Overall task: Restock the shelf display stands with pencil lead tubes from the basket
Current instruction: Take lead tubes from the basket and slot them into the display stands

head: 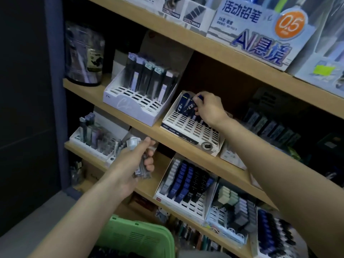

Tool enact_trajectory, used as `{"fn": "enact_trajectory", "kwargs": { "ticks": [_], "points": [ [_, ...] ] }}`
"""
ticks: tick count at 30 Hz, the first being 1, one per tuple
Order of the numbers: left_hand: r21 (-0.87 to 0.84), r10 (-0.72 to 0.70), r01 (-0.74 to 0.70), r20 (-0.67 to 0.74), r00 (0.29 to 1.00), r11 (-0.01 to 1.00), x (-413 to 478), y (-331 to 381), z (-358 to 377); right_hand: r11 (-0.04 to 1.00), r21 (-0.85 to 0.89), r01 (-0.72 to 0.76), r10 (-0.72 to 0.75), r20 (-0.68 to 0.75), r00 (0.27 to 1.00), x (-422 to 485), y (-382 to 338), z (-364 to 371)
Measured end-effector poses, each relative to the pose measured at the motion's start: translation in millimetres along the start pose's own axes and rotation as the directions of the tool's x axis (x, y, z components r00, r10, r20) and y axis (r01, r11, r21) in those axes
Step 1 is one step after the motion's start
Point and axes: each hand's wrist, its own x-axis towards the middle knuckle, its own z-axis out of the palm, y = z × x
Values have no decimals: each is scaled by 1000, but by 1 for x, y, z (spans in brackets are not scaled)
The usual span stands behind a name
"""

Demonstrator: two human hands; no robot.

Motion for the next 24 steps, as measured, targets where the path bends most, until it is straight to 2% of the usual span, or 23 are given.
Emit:
{"fn": "enact_trajectory", "kwargs": {
  "ticks": [4, 14, 24],
  "points": [
    [1, -27, 27, -32, 999, 1000, 7, 5, 0, 998, -60, 28, -27, 23, 999, 7, 2, 1],
    [-83, -54, 56, 17, 998, 995, 20, -3, 0, 985, -148, 83, -55, 183, 982, 12, -3, -11],
    [-53, -77, 80, 60, 995, 995, 18, -6, 1, 968, -210, 139, -121, 99, 988, 14, 1, -3]
  ]
}}
